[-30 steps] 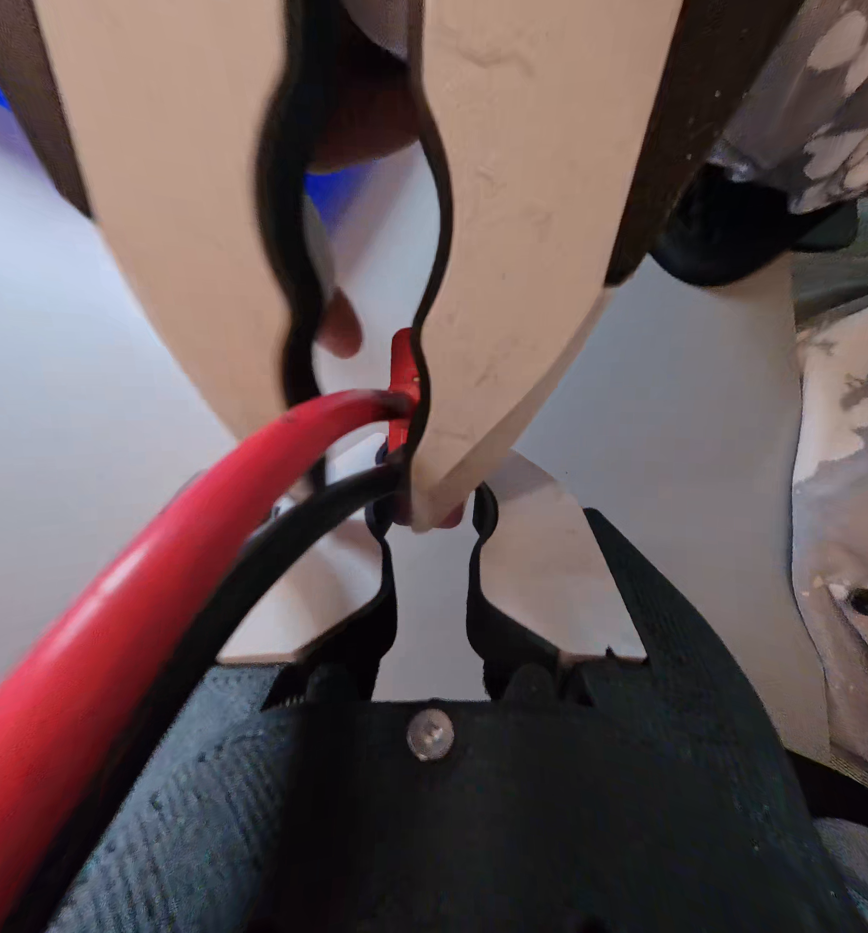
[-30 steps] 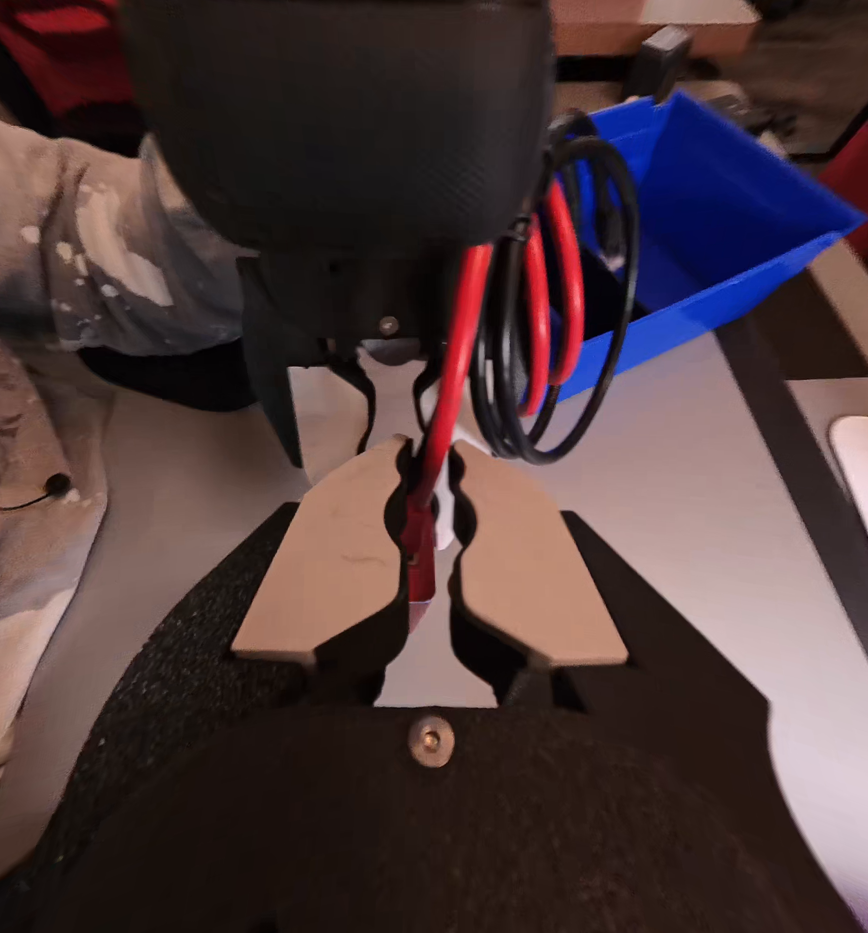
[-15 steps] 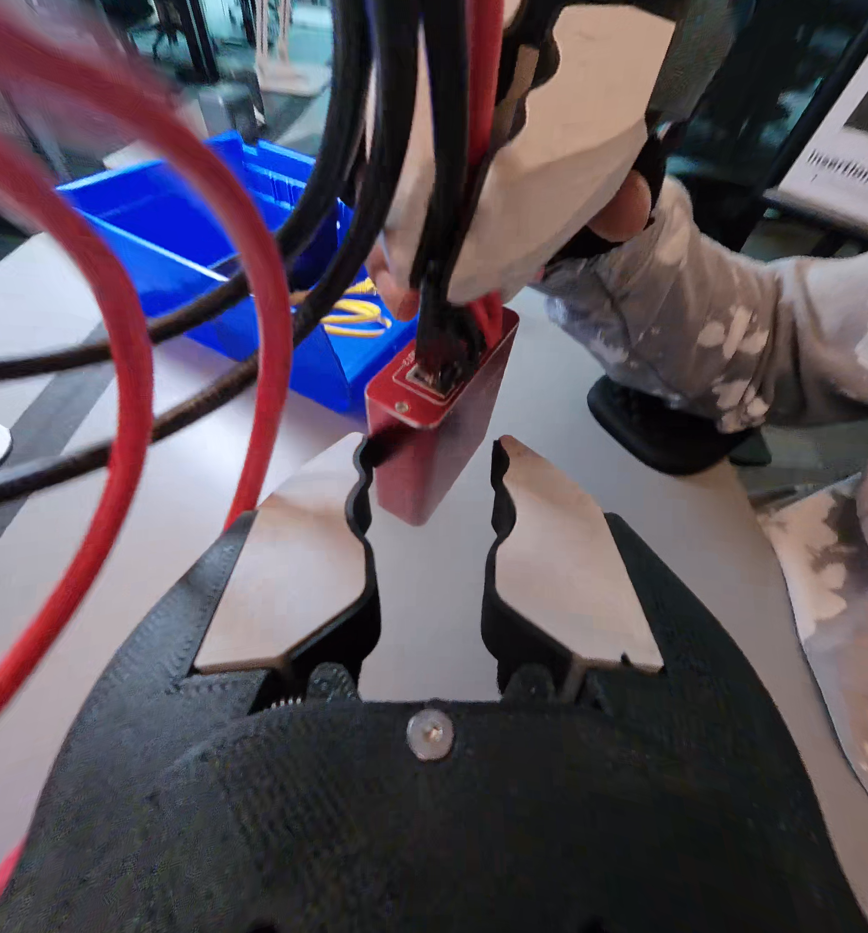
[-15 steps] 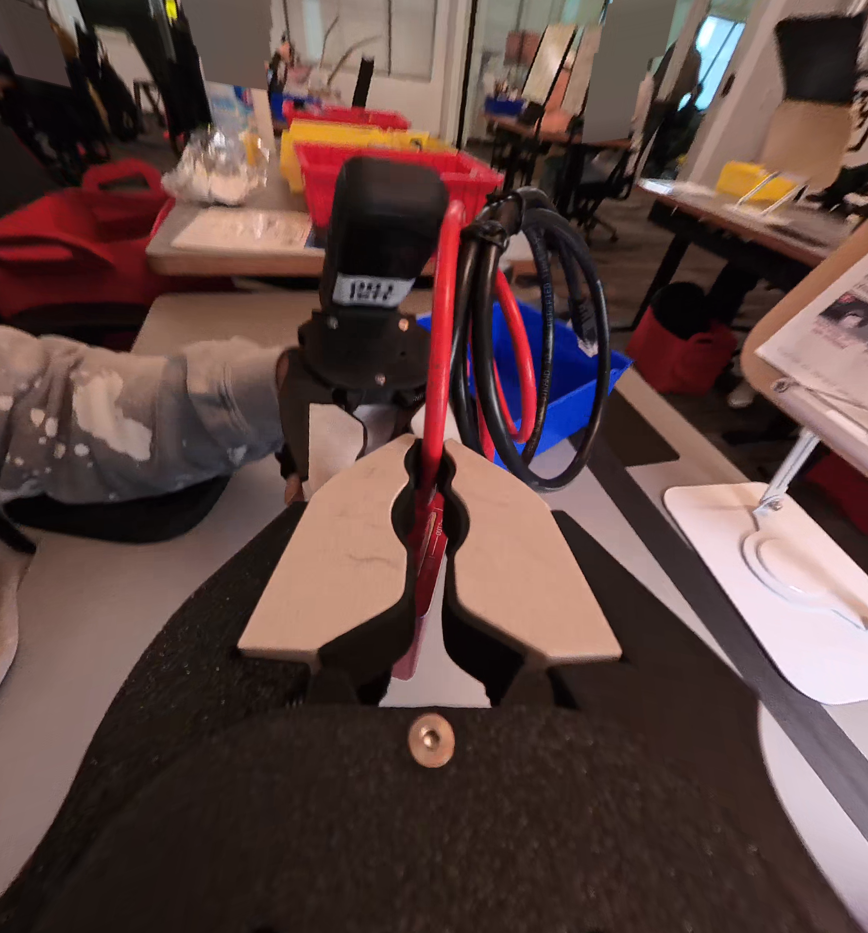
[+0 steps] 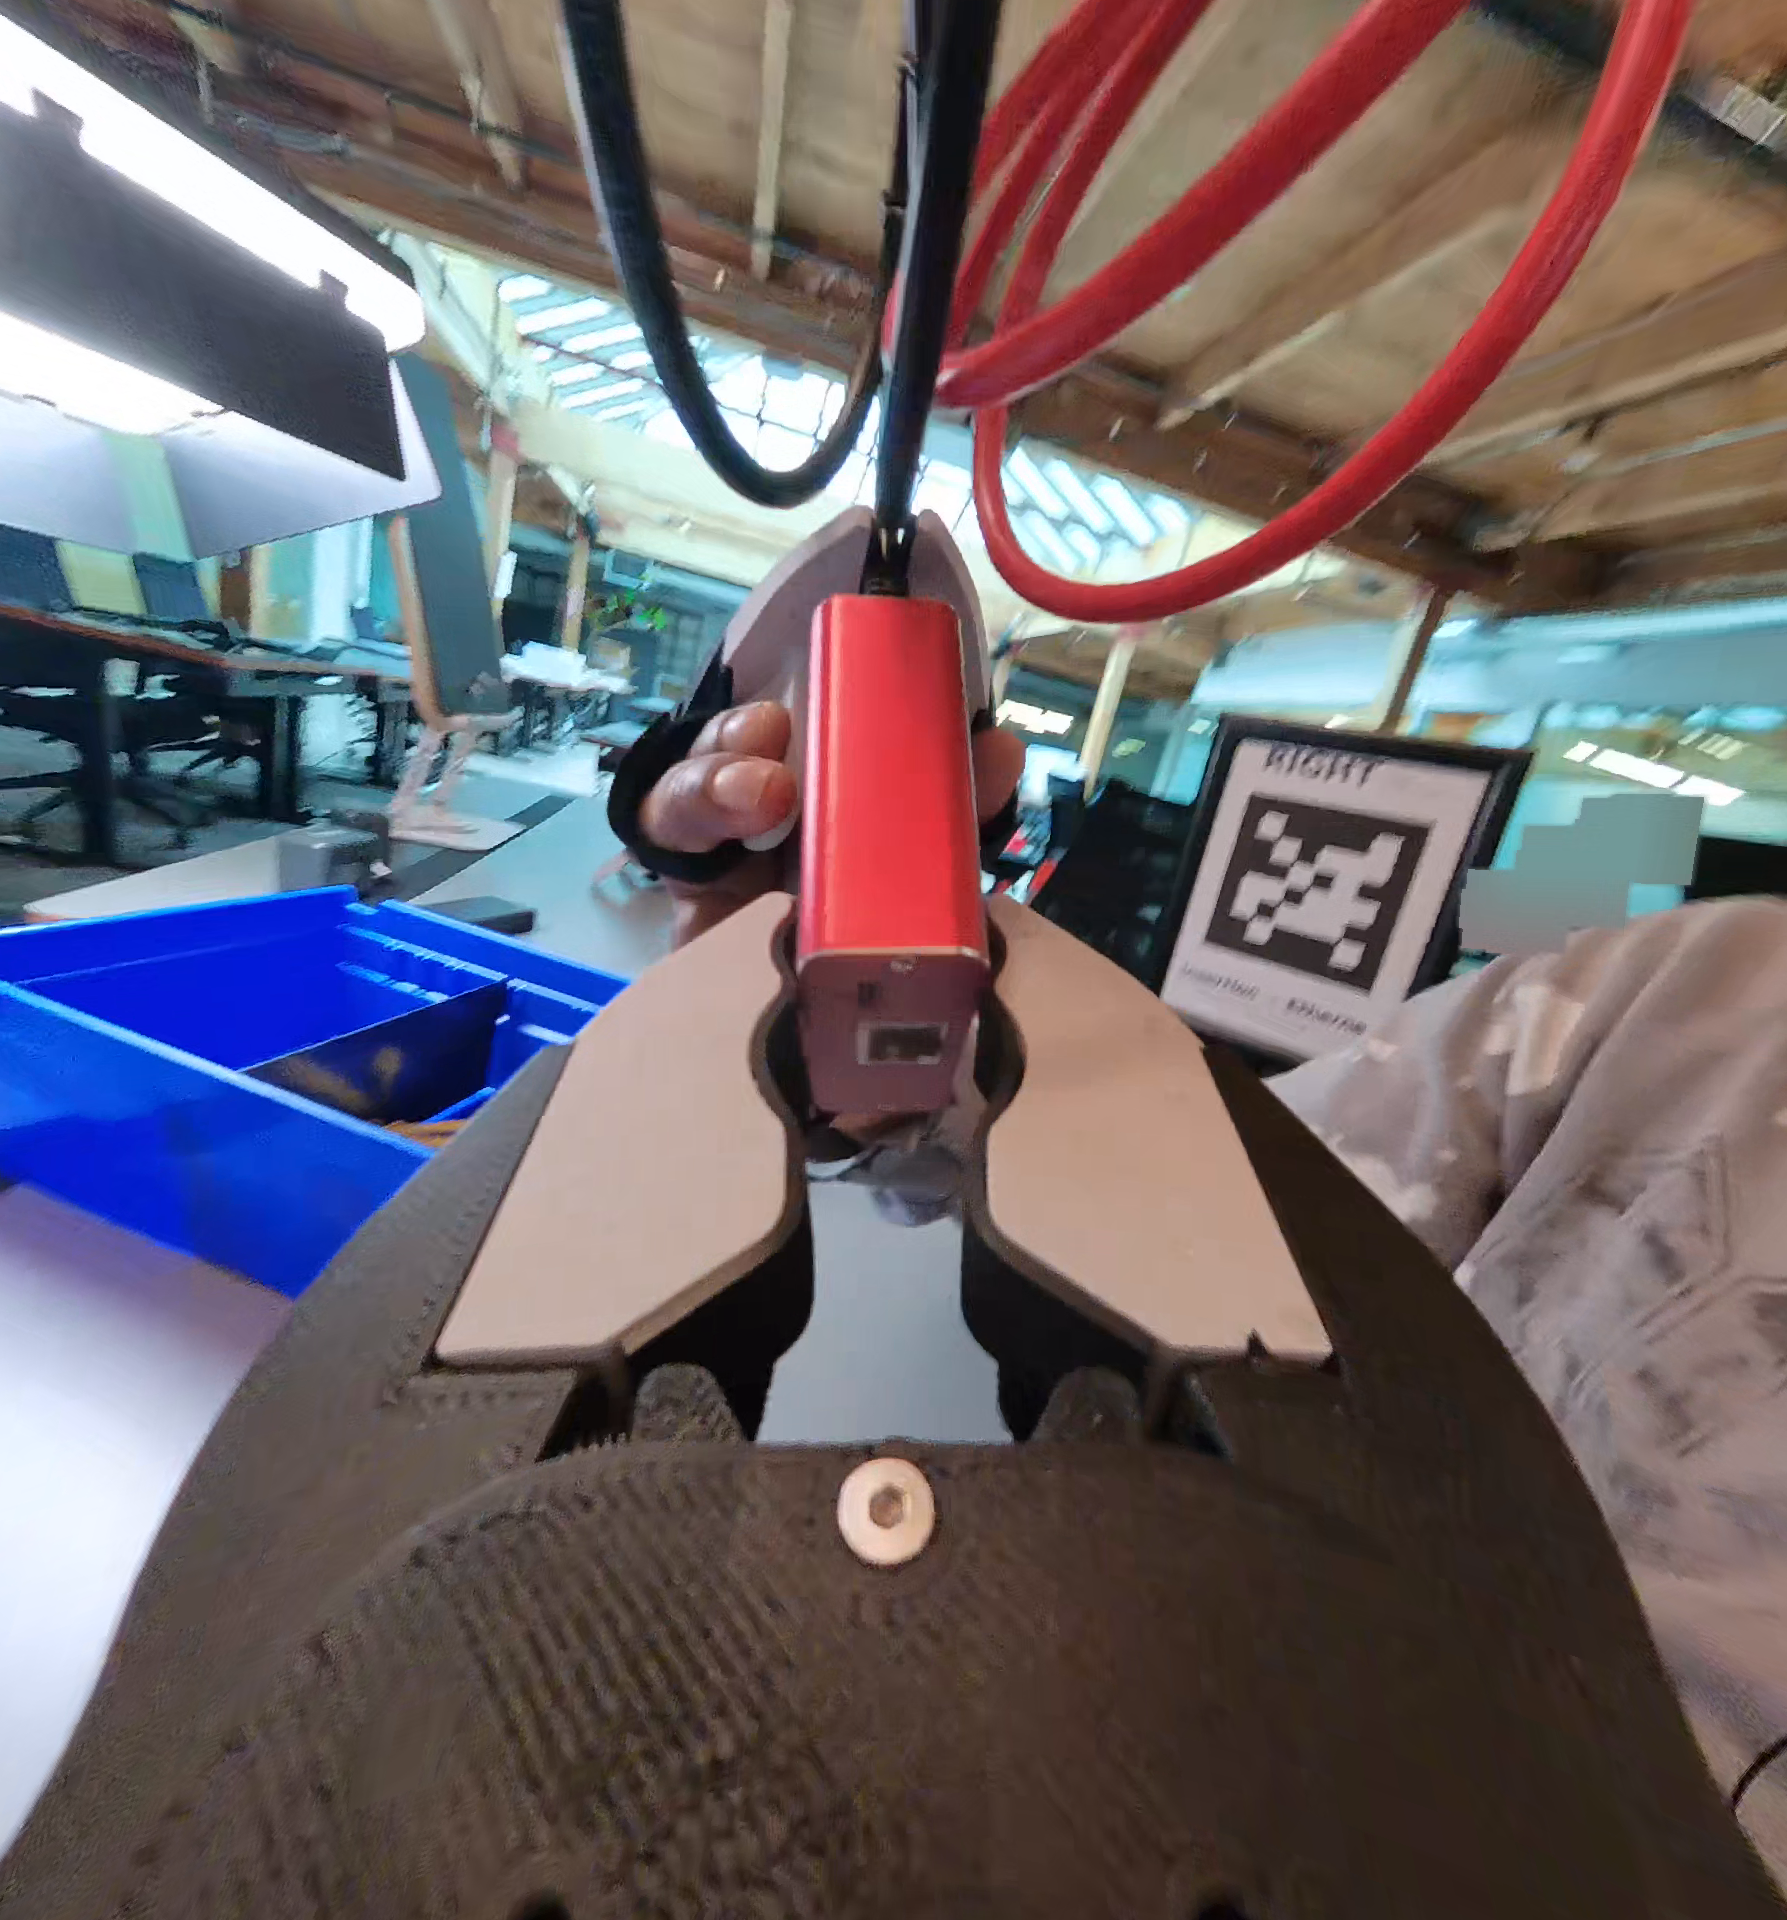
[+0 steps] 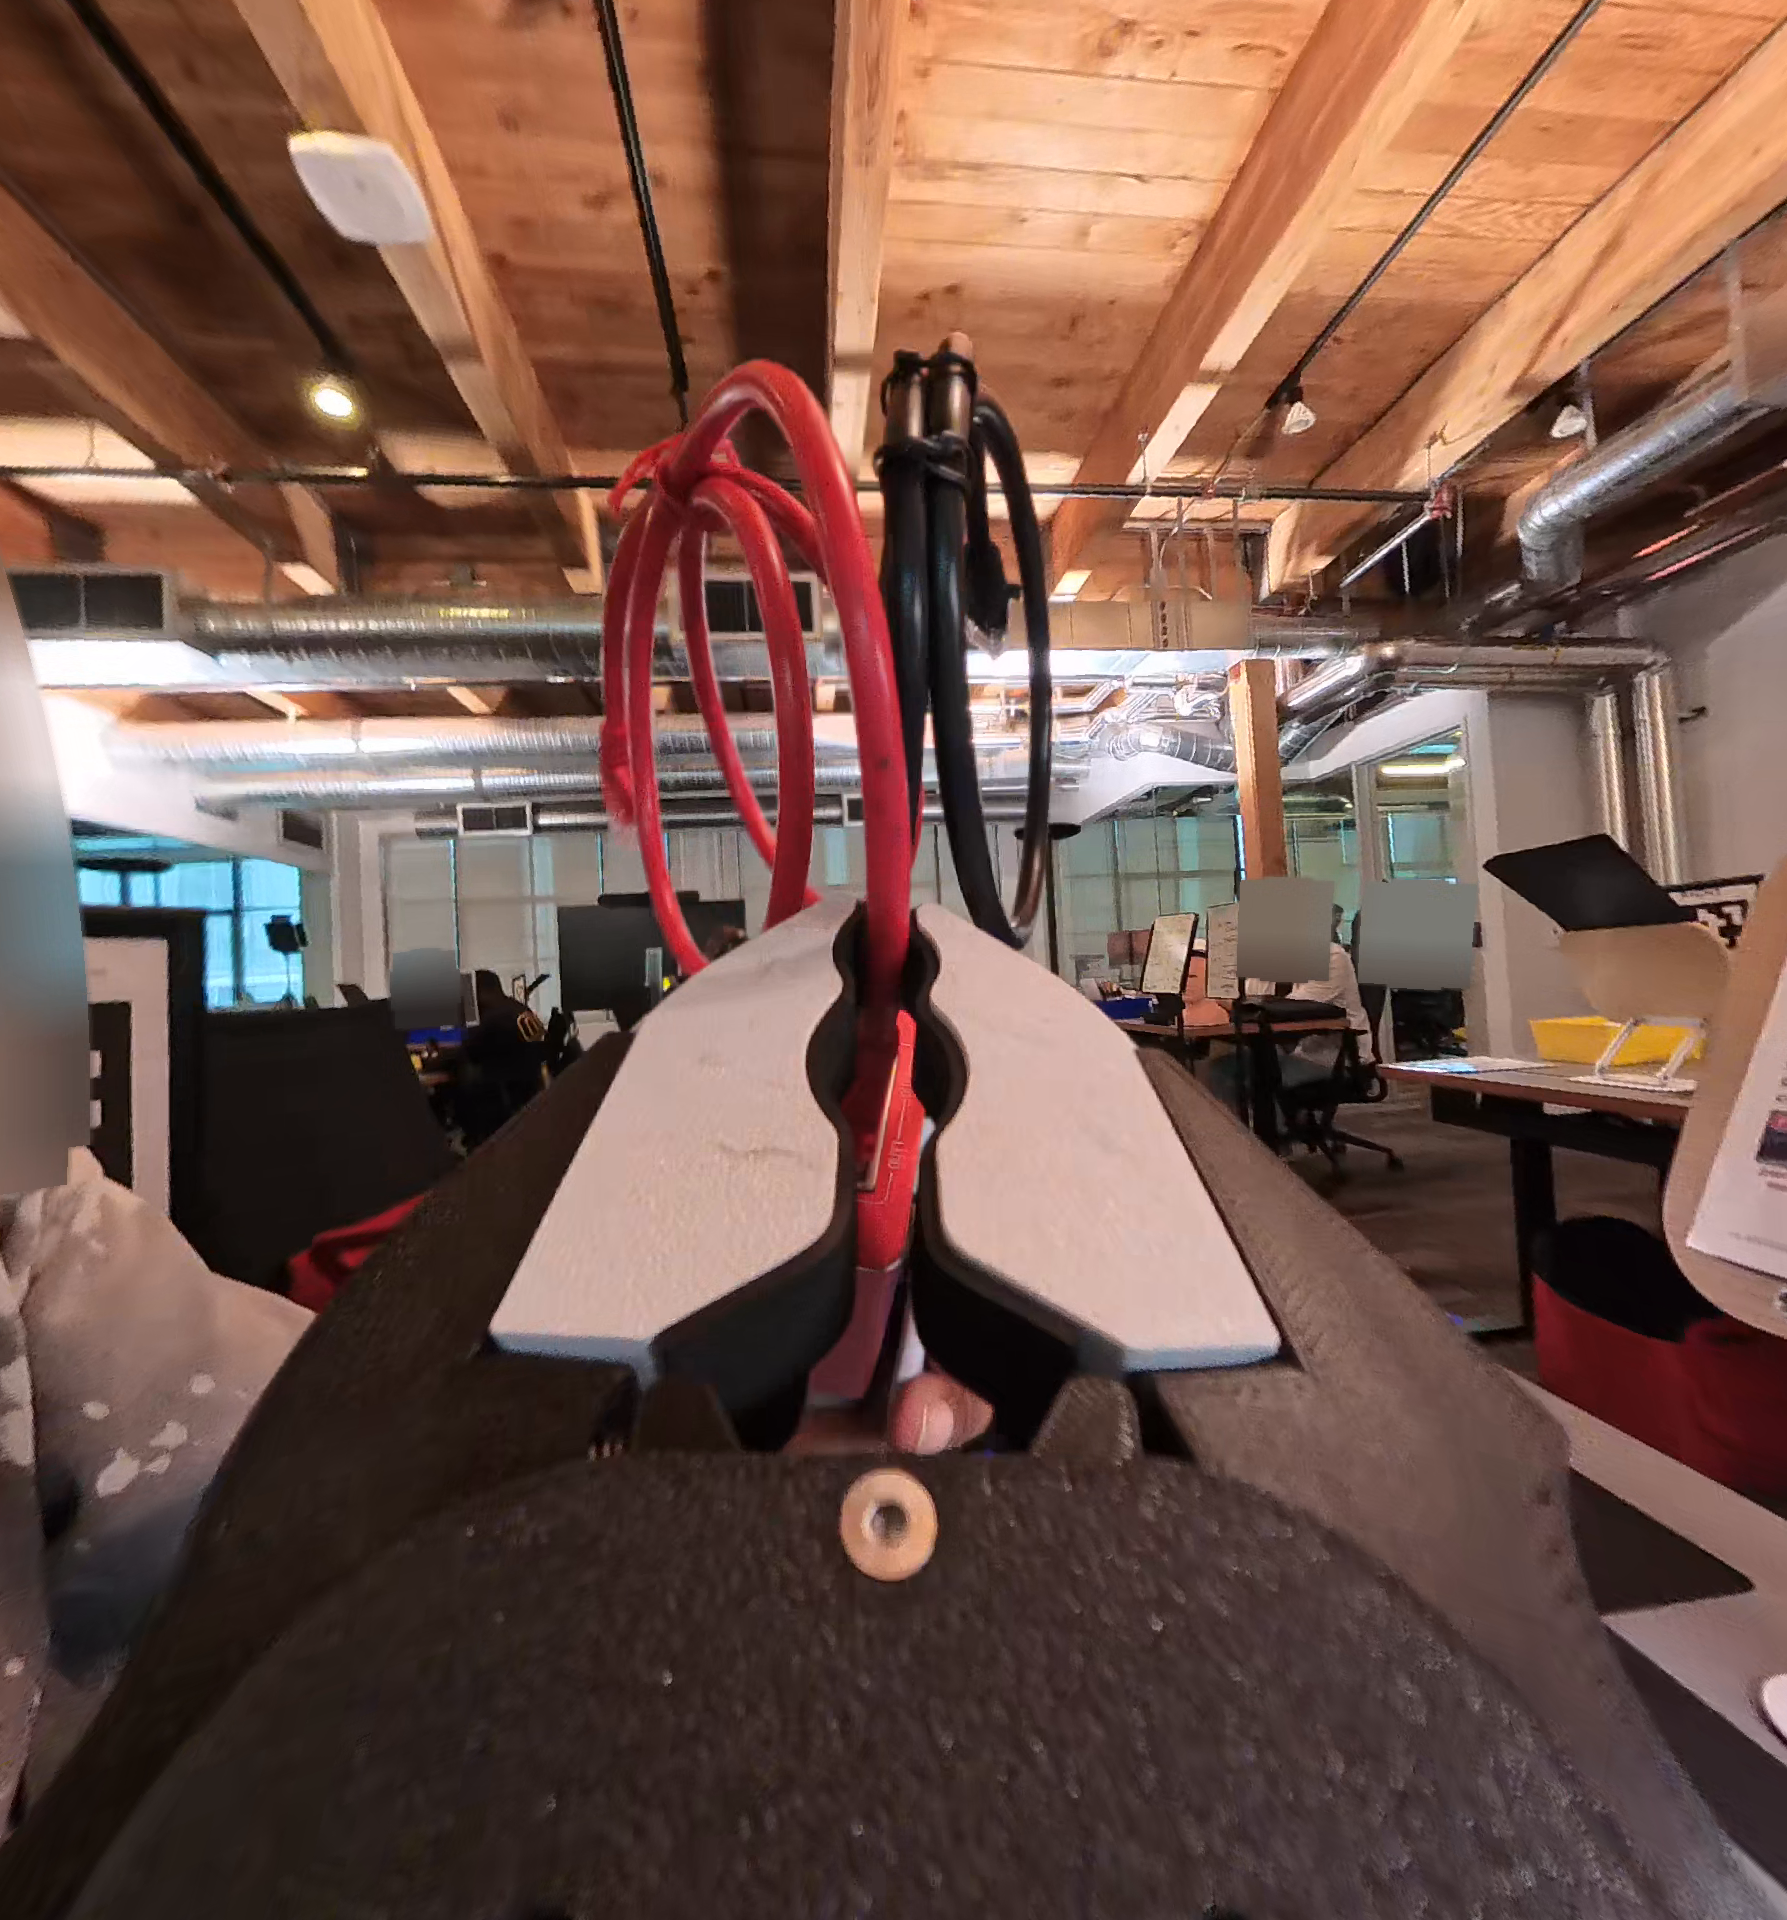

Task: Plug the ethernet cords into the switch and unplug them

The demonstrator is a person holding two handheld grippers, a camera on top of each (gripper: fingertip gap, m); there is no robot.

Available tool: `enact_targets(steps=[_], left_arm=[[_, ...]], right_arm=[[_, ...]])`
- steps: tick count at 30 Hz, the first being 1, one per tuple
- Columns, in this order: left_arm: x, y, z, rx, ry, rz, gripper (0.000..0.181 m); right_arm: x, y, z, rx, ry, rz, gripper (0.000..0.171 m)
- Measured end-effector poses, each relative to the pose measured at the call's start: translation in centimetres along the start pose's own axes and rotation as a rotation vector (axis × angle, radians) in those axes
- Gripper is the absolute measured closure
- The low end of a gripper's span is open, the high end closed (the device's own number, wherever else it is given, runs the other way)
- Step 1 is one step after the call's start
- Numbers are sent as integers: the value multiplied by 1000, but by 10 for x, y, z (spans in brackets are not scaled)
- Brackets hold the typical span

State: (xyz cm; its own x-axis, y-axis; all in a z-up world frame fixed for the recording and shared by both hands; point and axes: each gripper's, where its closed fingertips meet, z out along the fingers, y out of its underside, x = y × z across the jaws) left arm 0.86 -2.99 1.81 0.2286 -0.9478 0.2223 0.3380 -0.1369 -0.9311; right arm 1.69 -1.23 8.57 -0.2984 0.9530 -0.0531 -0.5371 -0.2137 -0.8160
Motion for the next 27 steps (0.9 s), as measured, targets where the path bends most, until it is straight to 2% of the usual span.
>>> enact_targets(steps=[2,5,11,18,20,22,27], left_arm=[[-6,-2,-6,-52,-71,58,153],[-12,-9,-17,-114,-131,22,154],[-15,-42,-47,-79,-211,-36,155],[-22,-45,-60,-67,-242,-142,154],[-26,-45,-60,-40,-236,-184,154],[-30,-44,-61,-8,-229,-228,154],[-47,-45,-68,113,-228,-346,154]], right_arm=[[6,4,-1,10,30,16,166],[17,12,-3,-41,70,30,164],[23,45,-6,-196,53,70,163],[28,64,-4,-228,63,173,162],[30,66,-6,-232,66,208,156],[31,71,-6,-255,60,260,144],[37,88,-4,-301,99,366,135]])
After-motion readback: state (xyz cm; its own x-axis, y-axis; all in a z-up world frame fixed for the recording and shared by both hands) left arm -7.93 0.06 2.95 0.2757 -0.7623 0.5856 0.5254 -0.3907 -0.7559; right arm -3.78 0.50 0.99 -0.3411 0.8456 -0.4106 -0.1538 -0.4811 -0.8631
